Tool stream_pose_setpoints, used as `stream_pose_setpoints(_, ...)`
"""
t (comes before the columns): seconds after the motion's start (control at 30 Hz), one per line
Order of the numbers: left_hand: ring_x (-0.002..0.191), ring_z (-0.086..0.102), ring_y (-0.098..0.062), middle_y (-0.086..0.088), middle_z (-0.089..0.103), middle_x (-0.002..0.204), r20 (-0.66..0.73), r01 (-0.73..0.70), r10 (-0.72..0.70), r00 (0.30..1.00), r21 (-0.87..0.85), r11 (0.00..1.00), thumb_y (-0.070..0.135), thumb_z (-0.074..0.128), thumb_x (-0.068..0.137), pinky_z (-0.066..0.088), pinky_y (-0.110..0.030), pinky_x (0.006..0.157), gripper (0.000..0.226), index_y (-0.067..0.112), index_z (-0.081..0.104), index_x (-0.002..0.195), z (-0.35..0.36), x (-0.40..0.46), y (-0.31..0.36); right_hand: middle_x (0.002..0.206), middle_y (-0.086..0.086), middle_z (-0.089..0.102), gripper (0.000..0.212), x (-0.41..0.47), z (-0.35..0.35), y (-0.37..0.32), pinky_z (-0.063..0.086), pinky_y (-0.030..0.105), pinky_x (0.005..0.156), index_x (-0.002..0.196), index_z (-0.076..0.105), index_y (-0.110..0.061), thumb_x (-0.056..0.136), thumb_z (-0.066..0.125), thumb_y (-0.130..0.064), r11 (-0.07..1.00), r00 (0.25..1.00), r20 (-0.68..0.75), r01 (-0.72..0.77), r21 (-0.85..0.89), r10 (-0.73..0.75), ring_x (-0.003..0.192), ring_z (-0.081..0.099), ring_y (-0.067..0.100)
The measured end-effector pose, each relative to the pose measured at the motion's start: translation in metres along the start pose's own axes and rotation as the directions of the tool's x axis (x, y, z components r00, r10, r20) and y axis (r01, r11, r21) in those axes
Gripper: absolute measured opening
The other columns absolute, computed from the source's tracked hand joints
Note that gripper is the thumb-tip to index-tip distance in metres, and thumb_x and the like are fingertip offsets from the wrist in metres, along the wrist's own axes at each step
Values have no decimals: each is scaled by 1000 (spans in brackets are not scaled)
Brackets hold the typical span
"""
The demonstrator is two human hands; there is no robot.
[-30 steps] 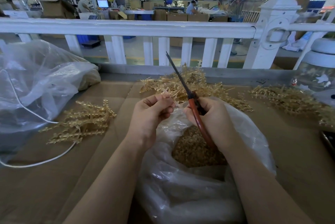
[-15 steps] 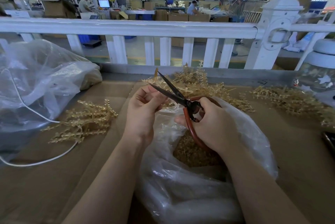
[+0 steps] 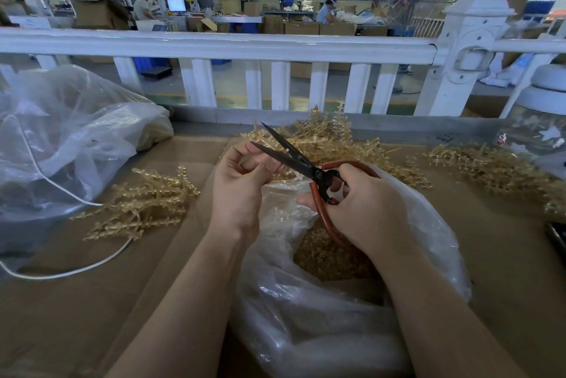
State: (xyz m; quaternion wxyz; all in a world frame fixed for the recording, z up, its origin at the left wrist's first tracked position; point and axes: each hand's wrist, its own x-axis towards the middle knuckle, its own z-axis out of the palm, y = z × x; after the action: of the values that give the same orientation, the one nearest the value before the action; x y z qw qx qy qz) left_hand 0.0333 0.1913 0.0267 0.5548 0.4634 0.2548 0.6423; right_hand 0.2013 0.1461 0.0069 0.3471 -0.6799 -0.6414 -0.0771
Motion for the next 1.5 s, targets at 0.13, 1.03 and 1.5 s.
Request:
stream_pose_setpoints(0.13,65,66,-12,-1,69,69,-9,8,-9,1000,-43,999,-11,66,81,55,-22,69,37,-7,55,116,0,1,0,68,-19,58,73,-2,-3,-2,34,10,51,83,63,-30,68,34,-95,1000,999,-35,14,-13,-14,59,50,-3)
stream_pose_setpoints(1.03,66,44,-11,-5,59,72,78,79,-85,993,76,994,-6,60,87,40,-20,64,28,14,70,71,-1,-1,1,75,-16,62,78,-2,-5,-3,52,23,57,89,64,-28,67,34,-96,999,999,-40,20,-34,-22,67,56,4)
stream_pose_setpoints(1.5,63,49,-10,2,61,64,163,196,-193,968,1,981,3,64,76,36,-25,65,19,17,71,65,5,-4,-1,67,-21,52,64,-3,-4,-5,33,10,49,79,55,-31,71,35,-91,999,995,-96,32,-5,-32,56,42,-8)
